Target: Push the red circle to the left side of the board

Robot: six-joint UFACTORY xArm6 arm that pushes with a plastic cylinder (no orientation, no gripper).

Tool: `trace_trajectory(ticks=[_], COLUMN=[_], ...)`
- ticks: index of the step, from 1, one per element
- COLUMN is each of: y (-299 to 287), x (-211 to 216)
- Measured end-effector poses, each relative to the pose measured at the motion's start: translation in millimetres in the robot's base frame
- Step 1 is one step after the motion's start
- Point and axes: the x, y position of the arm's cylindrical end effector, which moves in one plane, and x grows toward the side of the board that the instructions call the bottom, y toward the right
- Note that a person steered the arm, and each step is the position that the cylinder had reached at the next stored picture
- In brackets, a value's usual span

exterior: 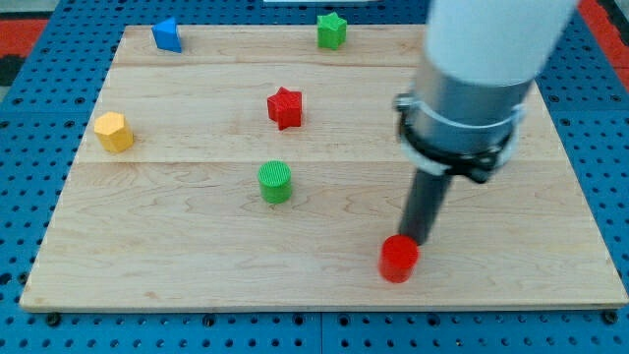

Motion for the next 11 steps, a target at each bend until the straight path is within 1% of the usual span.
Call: trace_trajectory(ticks=[1,2,3,4,5,6,7,8,9,10,11], y=[51,57,20,-28,-40,-108,-97,-91,-133,-141,-98], x=[2,43,49,21,-7,0,28,69,54,43,18])
